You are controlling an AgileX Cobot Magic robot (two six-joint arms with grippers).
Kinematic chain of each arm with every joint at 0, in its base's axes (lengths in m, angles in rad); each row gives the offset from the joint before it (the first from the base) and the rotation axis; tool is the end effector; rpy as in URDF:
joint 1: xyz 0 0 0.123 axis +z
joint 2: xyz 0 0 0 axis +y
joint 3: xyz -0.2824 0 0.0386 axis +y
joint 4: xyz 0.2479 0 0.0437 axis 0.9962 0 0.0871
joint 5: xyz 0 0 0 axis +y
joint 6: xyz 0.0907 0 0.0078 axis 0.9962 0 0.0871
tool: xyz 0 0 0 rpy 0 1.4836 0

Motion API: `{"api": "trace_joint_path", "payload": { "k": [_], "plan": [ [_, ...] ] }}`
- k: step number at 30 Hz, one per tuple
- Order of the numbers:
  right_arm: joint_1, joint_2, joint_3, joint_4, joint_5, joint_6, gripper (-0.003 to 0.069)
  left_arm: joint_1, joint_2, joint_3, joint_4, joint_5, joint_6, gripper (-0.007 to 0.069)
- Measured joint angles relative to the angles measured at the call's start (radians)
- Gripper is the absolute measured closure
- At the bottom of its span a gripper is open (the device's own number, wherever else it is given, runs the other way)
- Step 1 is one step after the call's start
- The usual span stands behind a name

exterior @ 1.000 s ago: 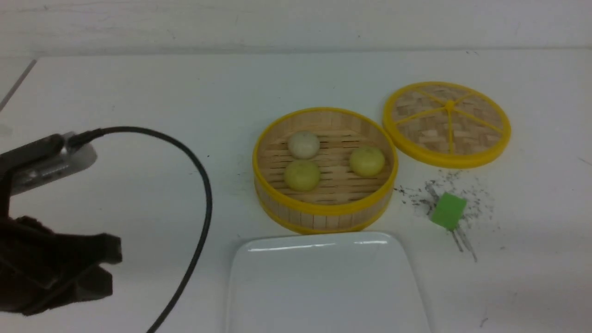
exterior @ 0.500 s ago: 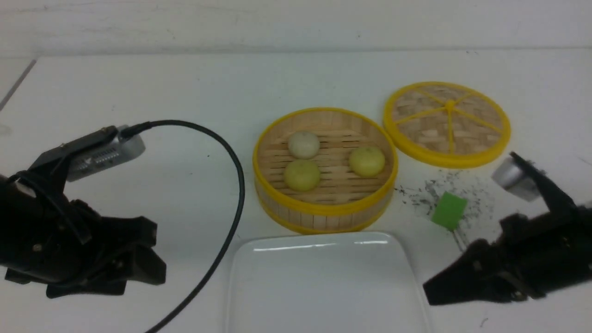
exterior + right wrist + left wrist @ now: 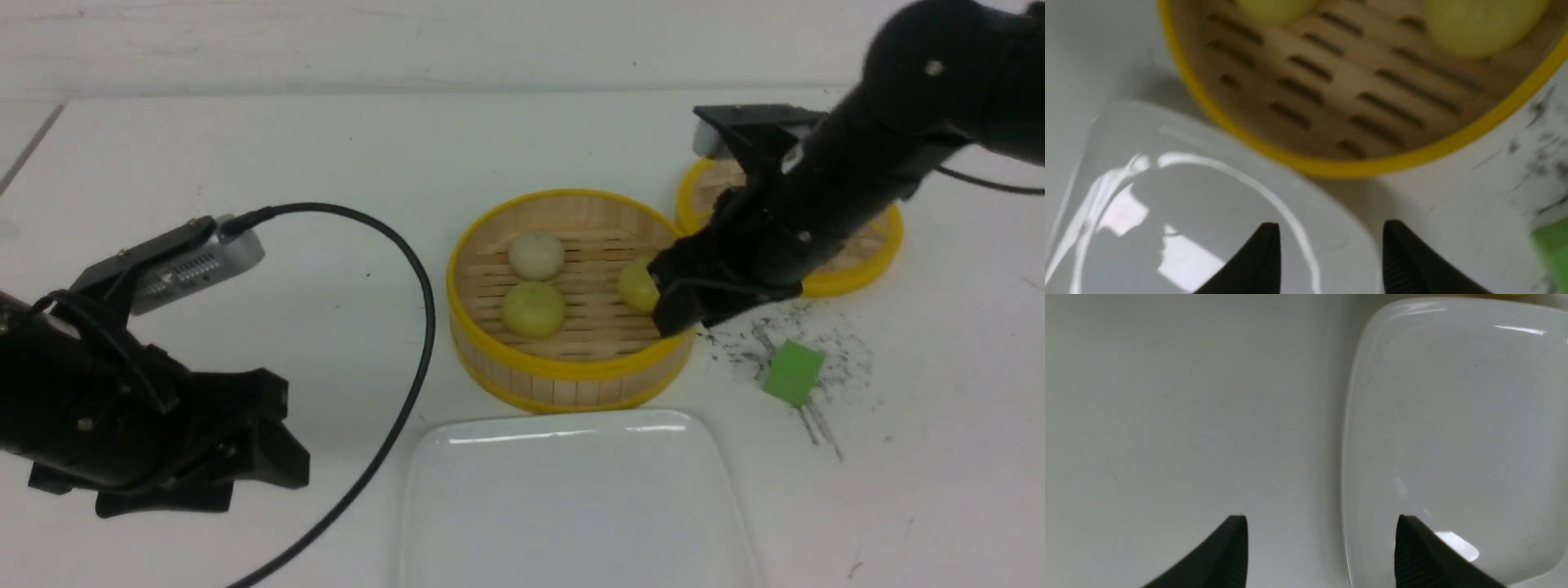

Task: Put the steamed buns into the plate on the white tablecloth.
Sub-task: 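Reach toward a bun in the bamboo steamer with the right gripper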

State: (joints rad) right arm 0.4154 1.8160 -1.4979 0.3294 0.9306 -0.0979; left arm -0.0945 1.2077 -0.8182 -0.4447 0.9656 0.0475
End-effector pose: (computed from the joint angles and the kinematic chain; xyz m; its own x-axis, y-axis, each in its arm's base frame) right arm 0.3492 0.1799 0.2718 -0.8756 -0.2771 -0.3957 -0.4016 0.8727 0.2775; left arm 0.2069 -0.0520 0.2670 -0.9578 -0.1117 -0.2647 0.0032 0.9171 -0.3986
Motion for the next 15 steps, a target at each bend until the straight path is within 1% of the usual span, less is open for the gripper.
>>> {"api": "trace_joint_path", "payload": {
  "k": [2,3,4,7,13,15],
  "plan": [
    [0.0,0.061,-0.072,-0.07,-0.012,0.031,0.0248,0.0,0.0,0.0,-0.001,-0.001,0.0,0.0139],
    [0.0,0.074,-0.086,-0.077,-0.013,0.033,0.0244,0.0,0.0,0.0,-0.001,-0.001,0.0,0.0139],
    [0.0,0.122,-0.131,-0.118,-0.032,0.053,0.0214,0.0,0.0,0.0,-0.001,-0.001,0.0,0.0139],
    [0.0,0.199,-0.198,-0.141,-0.073,0.064,0.0178,0.0,0.0,0.0,-0.003,-0.001,0.0,0.0139],
    [0.0,0.279,-0.229,-0.15,-0.142,0.052,0.0175,0.0,0.0,0.0,-0.003,-0.005,0.0,0.0139],
    [0.0,0.302,-0.23,-0.174,-0.146,0.013,0.0209,0.0,0.0,0.0,-0.003,-0.008,0.0,0.0139]
  ]
}}
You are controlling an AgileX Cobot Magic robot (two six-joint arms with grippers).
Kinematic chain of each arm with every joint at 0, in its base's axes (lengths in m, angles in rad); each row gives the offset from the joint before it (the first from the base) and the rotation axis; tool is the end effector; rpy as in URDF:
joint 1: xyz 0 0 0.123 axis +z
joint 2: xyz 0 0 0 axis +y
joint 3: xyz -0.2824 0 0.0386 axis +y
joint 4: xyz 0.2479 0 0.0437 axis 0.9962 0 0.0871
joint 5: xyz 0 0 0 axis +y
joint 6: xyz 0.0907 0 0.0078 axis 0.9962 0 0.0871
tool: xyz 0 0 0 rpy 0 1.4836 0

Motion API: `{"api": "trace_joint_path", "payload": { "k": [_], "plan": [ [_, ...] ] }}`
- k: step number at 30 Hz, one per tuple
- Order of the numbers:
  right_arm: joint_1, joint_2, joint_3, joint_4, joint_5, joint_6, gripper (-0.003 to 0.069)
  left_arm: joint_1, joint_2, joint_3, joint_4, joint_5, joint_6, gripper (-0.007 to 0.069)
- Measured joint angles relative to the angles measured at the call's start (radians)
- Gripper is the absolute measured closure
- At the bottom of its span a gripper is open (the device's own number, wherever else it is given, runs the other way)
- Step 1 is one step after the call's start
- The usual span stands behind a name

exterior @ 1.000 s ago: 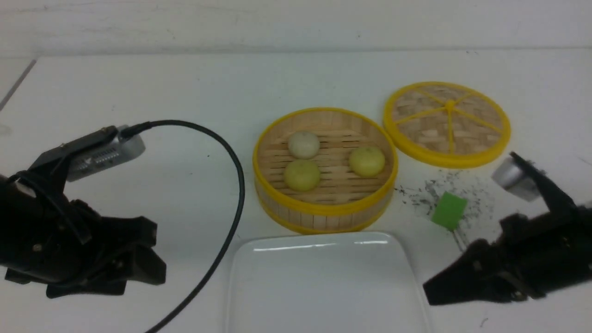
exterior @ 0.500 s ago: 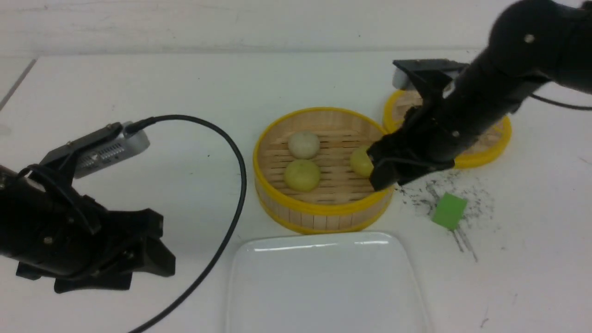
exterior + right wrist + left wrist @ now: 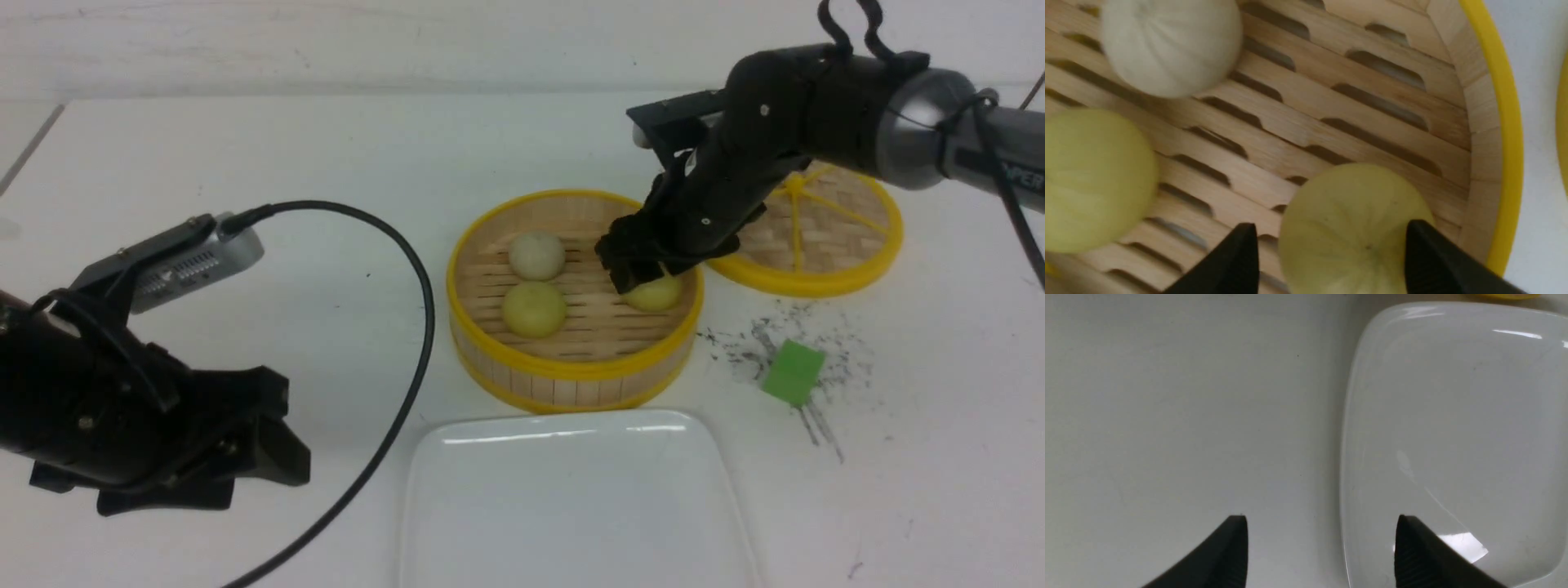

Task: Put the steamed buns into the plate on the white tablecloth.
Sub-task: 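Reach toward a bun in the bamboo steamer with the right gripper, then move the steamed bun from the bamboo steamer onto the white plate with the right gripper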

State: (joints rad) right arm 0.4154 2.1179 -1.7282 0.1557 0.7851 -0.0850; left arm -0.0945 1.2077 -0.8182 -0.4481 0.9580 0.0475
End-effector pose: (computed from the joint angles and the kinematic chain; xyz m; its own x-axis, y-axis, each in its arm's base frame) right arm 0.4244 0.1981 0.2104 -0.8188 -0.3334 -0.4674 -0.4275 0.8975 0.1087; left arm 0.2076 -0.0521 0.2673 -0.9556 -0.1165 -0.2707 0.0020 0.9160 -0.4012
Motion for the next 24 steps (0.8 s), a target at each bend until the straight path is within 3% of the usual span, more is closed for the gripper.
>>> {"api": "trace_joint_path", "payload": {
  "k": [2,3,4,6,9,18,24],
  "plan": [
    [0.0,0.006,-0.001,-0.009,0.0,-0.018,0.0237,0.0,0.0,0.0,0.0,-0.002,0.0,0.0139],
    [0.0,0.014,-0.003,-0.013,-0.002,-0.038,0.0316,0.0,0.0,0.0,0.0,-0.004,0.0,0.0139],
    [0.0,0.014,-0.003,-0.013,-0.003,-0.042,0.0326,0.0,0.0,0.0,0.0,-0.004,0.0,0.0139],
    [0.0,0.011,-0.003,-0.008,0.009,-0.052,0.0494,0.0,0.0,0.0,0.0,-0.006,0.0,0.0139],
    [0.001,-0.019,-0.003,-0.005,0.046,-0.072,0.063,0.0,0.0,0.0,0.0,-0.014,0.0,0.0139],
    [0.02,-0.375,-0.003,0.078,0.281,-0.101,0.0642,-0.001,0.0,0.0,-0.001,-0.07,0.0,0.0139],
    [0.022,-0.571,0.137,0.316,0.447,-0.114,0.0641,-0.001,0.0,0.0,-0.002,-0.096,0.0,0.0139]
  ]
}}
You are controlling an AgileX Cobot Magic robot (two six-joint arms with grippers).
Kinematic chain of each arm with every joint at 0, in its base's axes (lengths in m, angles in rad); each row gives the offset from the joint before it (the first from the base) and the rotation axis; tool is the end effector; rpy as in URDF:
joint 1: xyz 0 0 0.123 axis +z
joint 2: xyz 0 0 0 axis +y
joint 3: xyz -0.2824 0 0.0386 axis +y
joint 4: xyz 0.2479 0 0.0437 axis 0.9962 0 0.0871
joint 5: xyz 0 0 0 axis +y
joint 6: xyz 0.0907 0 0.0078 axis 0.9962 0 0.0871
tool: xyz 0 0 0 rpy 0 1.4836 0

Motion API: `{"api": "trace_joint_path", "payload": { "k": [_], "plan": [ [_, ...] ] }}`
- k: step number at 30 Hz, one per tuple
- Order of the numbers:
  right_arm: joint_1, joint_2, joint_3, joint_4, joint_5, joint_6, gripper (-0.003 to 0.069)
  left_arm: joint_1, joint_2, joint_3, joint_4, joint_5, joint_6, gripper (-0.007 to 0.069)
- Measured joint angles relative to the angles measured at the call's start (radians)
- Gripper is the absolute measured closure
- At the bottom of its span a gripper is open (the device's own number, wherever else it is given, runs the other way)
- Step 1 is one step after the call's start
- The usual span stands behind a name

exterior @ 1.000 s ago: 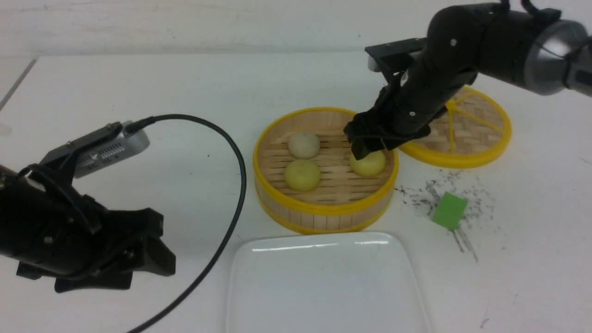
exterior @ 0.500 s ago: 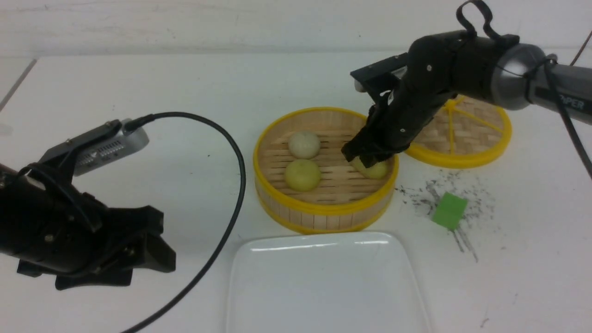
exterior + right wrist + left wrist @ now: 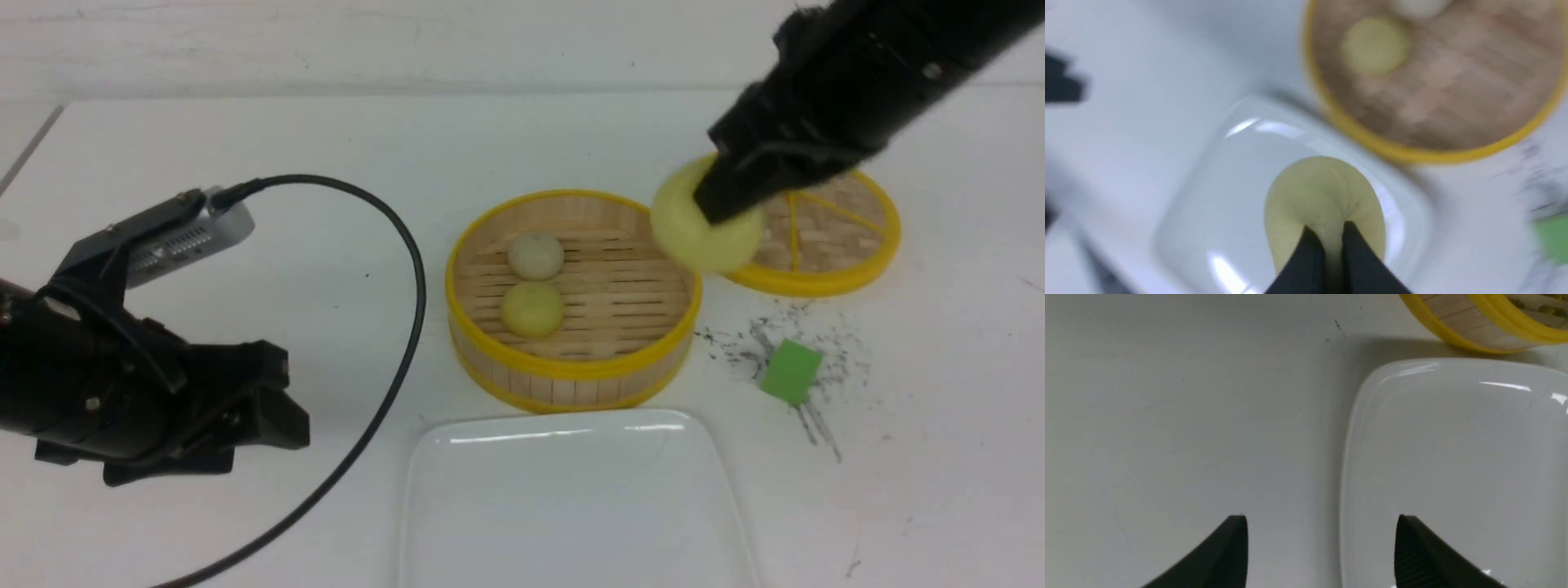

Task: Put the steamed buns into the plate on the white tablecloth.
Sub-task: 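Move the steamed bun from the bamboo steamer onto the white plate with the right gripper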

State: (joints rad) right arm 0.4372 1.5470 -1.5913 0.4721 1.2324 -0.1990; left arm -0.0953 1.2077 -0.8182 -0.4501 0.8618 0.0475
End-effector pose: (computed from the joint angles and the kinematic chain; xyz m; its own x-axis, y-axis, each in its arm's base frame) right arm 0.2711 0.1698 0.3890 -0.7735 -0.3925 -0.4977 -0.5958 0.7182 0.3595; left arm 0.2158 -0.0509 0.2699 -0.9230 -0.1530 -0.3530 0.0006 0.9169 -0.3990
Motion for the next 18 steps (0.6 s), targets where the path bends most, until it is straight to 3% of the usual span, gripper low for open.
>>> {"api": "trace_joint_path", "payload": {
  "k": [4,11,14,18],
  "plan": [
    [0.025,-0.048,0.215,0.061,-0.061,-0.054,0.0636,0.0,0.0,0.0,-0.001,-0.01,0.0,0.0139],
    [0.153,-0.001,0.554,-0.028,-0.527,-0.131,0.0619,0.0,0.0,0.0,-0.001,-0.016,0.0,0.0143],
    [0.194,0.048,0.603,-0.066,-0.631,-0.133,0.0589,0.0,0.0,0.0,-0.001,-0.025,0.0,0.0143],
    [0.238,0.114,0.61,-0.074,-0.673,-0.126,0.0491,0.0,0.0,0.0,-0.001,-0.027,0.0,0.0143]
  ]
}}
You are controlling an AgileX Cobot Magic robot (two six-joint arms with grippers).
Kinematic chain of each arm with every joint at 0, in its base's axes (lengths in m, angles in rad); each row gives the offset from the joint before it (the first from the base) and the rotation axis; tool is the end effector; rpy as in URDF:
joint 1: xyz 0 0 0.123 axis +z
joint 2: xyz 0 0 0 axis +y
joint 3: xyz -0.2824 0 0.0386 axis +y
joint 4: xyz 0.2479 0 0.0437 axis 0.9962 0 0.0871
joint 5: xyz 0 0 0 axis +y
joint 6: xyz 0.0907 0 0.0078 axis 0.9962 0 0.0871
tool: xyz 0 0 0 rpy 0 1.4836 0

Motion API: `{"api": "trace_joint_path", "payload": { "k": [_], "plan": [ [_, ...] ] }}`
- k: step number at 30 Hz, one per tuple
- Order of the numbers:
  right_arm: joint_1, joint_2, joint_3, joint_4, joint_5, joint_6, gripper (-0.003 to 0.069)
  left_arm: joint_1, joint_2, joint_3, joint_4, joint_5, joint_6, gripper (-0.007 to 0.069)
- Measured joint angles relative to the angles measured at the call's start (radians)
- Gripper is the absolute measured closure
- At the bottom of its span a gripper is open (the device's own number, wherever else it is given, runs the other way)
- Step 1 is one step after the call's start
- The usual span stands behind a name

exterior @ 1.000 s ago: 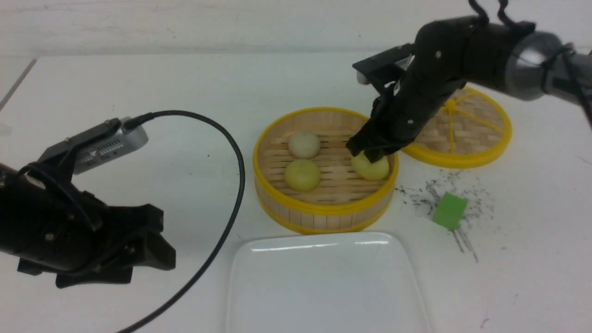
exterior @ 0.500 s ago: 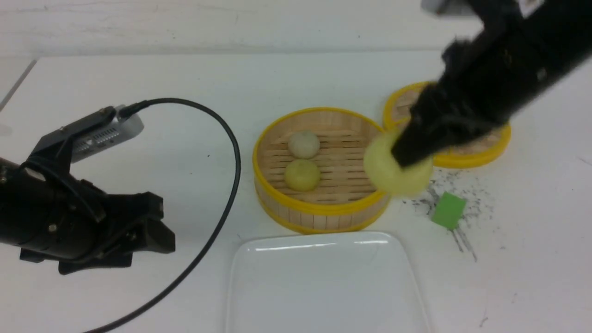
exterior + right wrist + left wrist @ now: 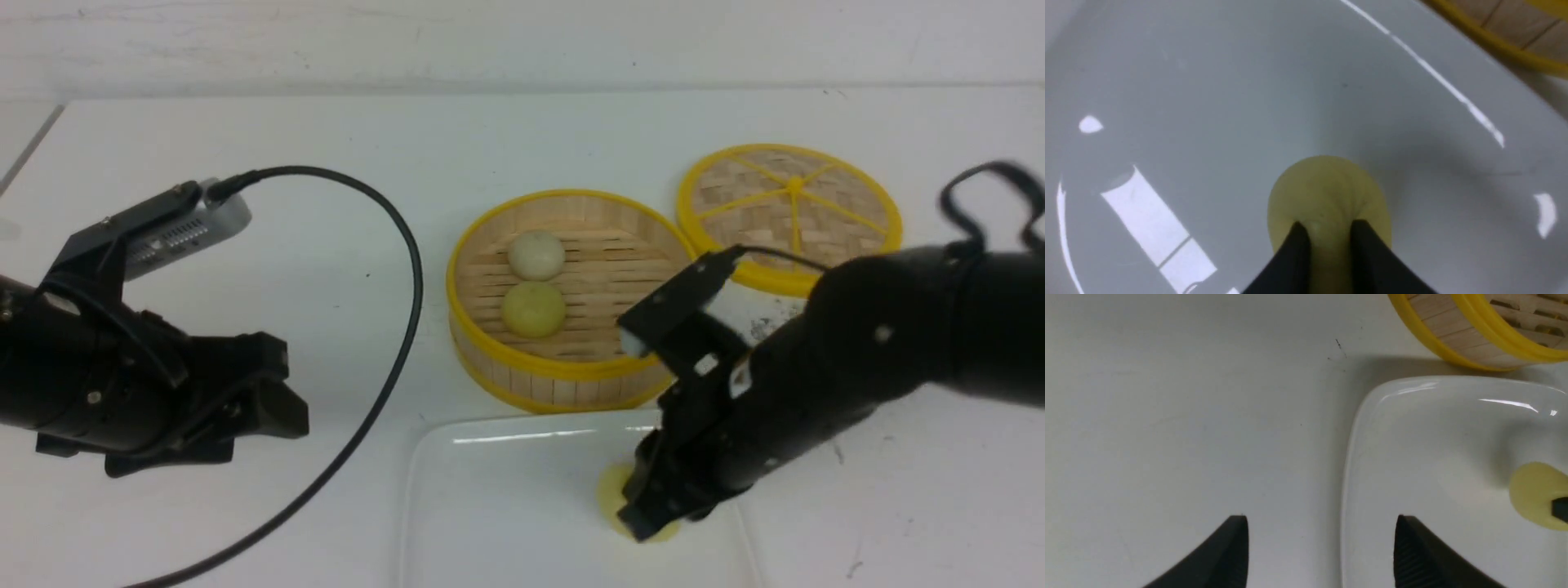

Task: Put the steamed buns into the plate on the white tablecloth.
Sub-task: 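Move the steamed bun from the bamboo steamer onto the white plate with the right gripper, then reach into the bamboo steamer and grasp a bun with the left gripper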

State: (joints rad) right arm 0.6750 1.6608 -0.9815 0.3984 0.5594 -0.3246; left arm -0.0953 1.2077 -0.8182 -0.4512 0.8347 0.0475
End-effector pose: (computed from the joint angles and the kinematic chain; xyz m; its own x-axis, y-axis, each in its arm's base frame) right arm 0.2406 0.2166 0.1990 -0.7134 -0.5484 -0.4363 -0.6694 0.7174 0.1928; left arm 0.2181 -0.0504 0.2708 -0.9122 -0.1636 -0.3755 -0.0003 0.9170 -0.3989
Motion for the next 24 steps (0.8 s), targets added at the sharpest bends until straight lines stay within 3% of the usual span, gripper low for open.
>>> {"api": "trace_joint_path", "payload": {
  "k": [8,12,15,19,24],
  "plan": [
    [0.009,0.015,-0.023,-0.017,0.053,0.072,0.0219,0.0,0.0,0.0,0.011,0.0,0.003,0.0143],
    [0.009,-0.088,-0.097,-0.061,0.195,0.089,0.0186,0.0,0.0,0.0,0.05,0.0,0.006,0.0143],
    [0.009,-0.215,-0.152,-0.134,0.306,0.127,0.0223,0.0,0.0,0.0,0.054,0.0,0.006,0.0144],
    [0.009,-0.399,-0.171,-0.287,0.455,0.205,0.0369,0.0,0.0,0.0,0.043,0.0,0.006,0.0186],
    [0.009,-0.623,-0.171,-0.49,0.636,0.355,0.0601,0.0,0.0,-0.004,0.041,0.005,0.006,0.0425]
  ]
}}
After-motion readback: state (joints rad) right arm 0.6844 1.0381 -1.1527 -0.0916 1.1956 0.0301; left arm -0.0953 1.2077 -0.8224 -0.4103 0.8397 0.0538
